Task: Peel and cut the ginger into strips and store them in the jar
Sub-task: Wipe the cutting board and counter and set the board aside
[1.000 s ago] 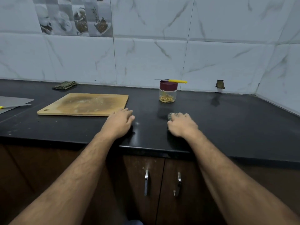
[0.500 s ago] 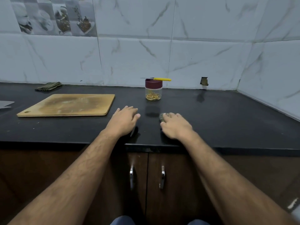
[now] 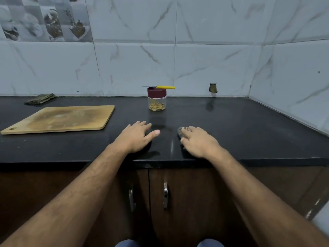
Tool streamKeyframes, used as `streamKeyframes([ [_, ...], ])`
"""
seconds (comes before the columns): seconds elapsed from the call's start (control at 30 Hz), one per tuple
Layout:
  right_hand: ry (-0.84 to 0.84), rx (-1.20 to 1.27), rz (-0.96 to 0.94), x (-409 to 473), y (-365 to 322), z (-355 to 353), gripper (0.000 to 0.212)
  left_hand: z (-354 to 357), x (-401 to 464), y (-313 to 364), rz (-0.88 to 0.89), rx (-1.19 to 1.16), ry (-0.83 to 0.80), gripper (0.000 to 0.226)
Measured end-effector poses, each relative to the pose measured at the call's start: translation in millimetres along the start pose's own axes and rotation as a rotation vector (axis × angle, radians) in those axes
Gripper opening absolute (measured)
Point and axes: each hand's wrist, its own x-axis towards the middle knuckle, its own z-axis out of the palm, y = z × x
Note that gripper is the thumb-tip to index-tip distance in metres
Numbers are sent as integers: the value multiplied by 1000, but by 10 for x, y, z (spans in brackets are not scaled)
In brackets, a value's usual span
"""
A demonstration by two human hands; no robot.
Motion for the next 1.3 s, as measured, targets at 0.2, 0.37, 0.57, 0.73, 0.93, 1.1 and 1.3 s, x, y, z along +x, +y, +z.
streamKeyframes([
  [0.2,20,80,65,-553,567,-112,50,66,1,-56,-14,56,-116,105],
  [0.37,-21,43,194,-4,644,-107,52,93,-53,31,30,42,-94,114],
  [0.57,77,114,72,-576,606,-80,46,151,-52,9,36,-7,-32,129],
  [0.73,-23,39,225,-330,1074,-205,51,173,-43,29,40,-3,-27,132],
  [0.93,-16,-33,61,115,458,-21,50,171,-36,46,40,-29,-6,130],
  [1.1,-24,-37,-91,305,-139,103,51,160,-51,63,26,-72,27,100],
  [1.3,-65,-4,-189,621,-745,220,59,11,-29,-335,-80,-106,151,82],
])
